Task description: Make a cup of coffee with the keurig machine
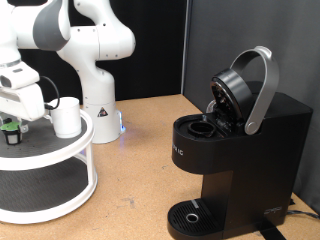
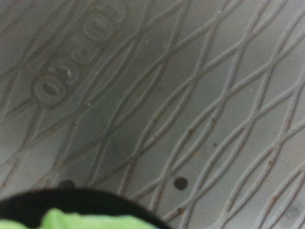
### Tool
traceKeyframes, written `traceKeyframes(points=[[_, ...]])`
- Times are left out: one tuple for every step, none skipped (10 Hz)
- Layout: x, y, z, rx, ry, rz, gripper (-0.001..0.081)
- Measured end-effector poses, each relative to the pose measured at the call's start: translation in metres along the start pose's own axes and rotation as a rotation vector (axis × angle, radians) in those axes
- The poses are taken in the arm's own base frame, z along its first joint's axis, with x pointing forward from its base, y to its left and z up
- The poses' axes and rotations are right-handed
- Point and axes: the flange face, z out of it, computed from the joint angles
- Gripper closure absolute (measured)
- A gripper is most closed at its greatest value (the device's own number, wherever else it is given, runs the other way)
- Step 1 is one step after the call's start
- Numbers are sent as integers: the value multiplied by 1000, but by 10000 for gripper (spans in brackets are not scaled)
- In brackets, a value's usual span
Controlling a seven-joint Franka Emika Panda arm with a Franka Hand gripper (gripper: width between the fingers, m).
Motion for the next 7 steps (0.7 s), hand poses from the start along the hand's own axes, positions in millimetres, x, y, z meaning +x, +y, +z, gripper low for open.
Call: traceKeyframes(points=[[-1, 1, -1, -6, 10, 14, 354], [-2, 3, -6, -17, 31, 36, 354], [-3, 6, -14, -29, 58, 57, 354], [-5, 7, -25, -32, 84, 70, 354], [-7, 9, -37, -33, 104, 78, 354], [-8, 10, -47, -34, 120, 82, 354], [-10, 10, -57, -32, 132, 84, 355]])
